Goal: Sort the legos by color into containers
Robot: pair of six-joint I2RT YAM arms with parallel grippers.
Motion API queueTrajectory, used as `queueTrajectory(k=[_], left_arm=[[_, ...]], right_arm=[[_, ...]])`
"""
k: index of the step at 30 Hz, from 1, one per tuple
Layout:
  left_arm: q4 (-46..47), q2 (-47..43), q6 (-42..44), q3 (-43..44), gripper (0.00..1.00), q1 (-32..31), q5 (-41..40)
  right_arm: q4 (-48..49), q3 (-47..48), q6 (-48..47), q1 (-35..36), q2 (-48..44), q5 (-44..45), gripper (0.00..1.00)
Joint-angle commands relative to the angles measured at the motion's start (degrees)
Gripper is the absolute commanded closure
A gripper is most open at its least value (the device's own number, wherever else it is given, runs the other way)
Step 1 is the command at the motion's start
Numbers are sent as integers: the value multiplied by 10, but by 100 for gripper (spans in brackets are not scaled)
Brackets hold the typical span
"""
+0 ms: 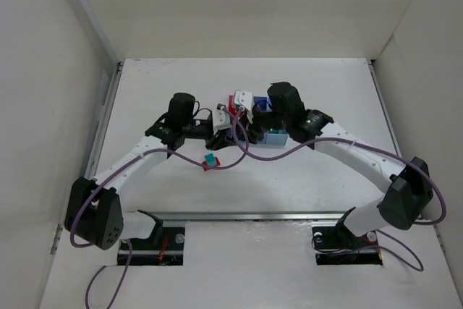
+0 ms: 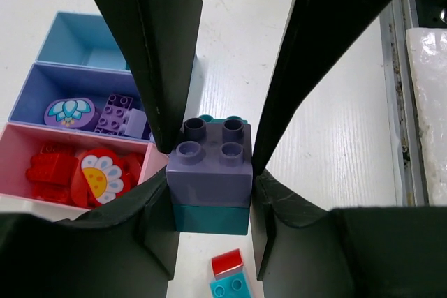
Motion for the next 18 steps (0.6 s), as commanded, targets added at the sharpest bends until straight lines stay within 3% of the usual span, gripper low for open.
queueTrajectory(k=[1, 10, 18], left_arm=[[11, -20, 7, 8, 100, 0, -21], [6, -26, 7, -15, 100, 0, -61], [6, -26, 7, -21, 100, 0, -98]], right_arm=[[39, 3, 34, -9, -40, 36, 100], [165, -42, 152, -113, -89, 90, 100], [181, -48, 189, -113, -49, 99, 100]])
